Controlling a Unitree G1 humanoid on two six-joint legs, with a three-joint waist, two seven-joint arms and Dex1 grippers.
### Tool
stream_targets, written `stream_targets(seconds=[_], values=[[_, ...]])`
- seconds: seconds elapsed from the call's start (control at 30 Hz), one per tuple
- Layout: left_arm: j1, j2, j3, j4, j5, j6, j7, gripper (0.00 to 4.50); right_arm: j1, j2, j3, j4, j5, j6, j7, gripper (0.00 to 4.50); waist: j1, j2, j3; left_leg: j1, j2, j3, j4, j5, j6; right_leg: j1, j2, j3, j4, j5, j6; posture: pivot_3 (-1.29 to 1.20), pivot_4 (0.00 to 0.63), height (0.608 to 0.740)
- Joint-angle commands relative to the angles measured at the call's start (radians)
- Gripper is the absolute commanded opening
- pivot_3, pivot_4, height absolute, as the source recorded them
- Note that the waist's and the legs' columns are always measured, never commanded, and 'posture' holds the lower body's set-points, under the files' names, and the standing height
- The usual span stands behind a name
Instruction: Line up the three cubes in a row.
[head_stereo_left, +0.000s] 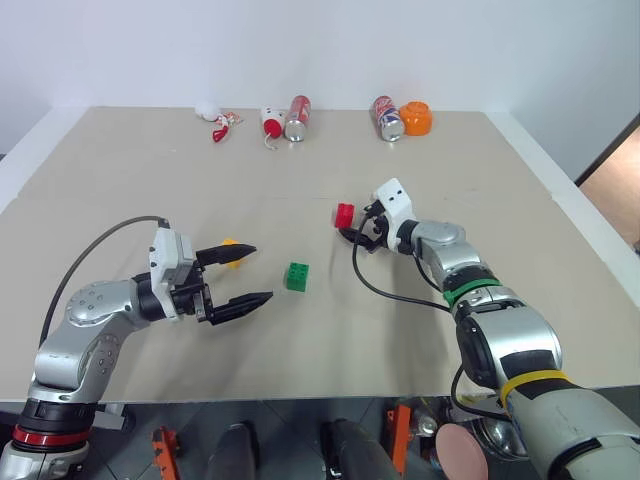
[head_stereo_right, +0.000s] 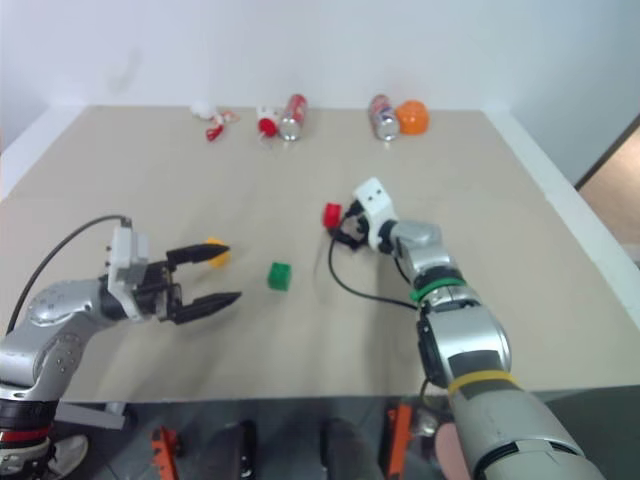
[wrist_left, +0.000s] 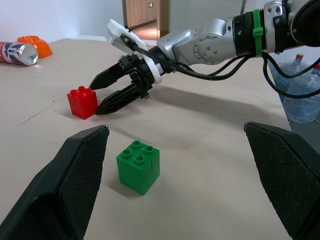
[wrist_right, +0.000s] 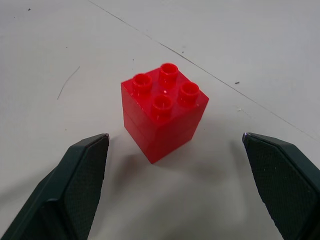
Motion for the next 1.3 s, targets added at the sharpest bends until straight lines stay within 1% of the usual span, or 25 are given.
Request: stream_targets(seconds=[0.03, 0.63, 1.3], values=[[0.006, 0.002, 0.015, -0.042, -0.017, -0.005, 0.0, 4.49, -0.044, 0.006, -0.02, 0.006, -0.008, -0.013, -0.01, 4.42, 0.0, 0.0, 0.0, 0.0, 0.0, 0.0, 0.0, 0.0, 0.0, 0.0, 0.0, 0.0, 0.0, 0.0, 0.0, 0.0, 0.15, 0.74], [0.018, 0.006, 0.022, -0.061, -0.029, 0.003, 0.015, 4.49, -0.05, 0.038, -0.035, 0.031, -0.032, -0.002, -0.03, 4.42, 0.0, 0.0, 0.0, 0.0, 0.0, 0.0, 0.0, 0.0, 0.0, 0.0, 0.0, 0.0, 0.0, 0.0, 0.0, 0.0, 0.15, 0.74], [0.02, 0.002, 0.019, -0.074, -0.035, 0.015, 0.021, 4.49, -0.047, 0.048, -0.047, 0.036, -0.041, 0.004, -0.064, 4.42, 0.0, 0.0, 0.0, 0.0, 0.0, 0.0, 0.0, 0.0, 0.0, 0.0, 0.0, 0.0, 0.0, 0.0, 0.0, 0.0, 0.15, 0.74]])
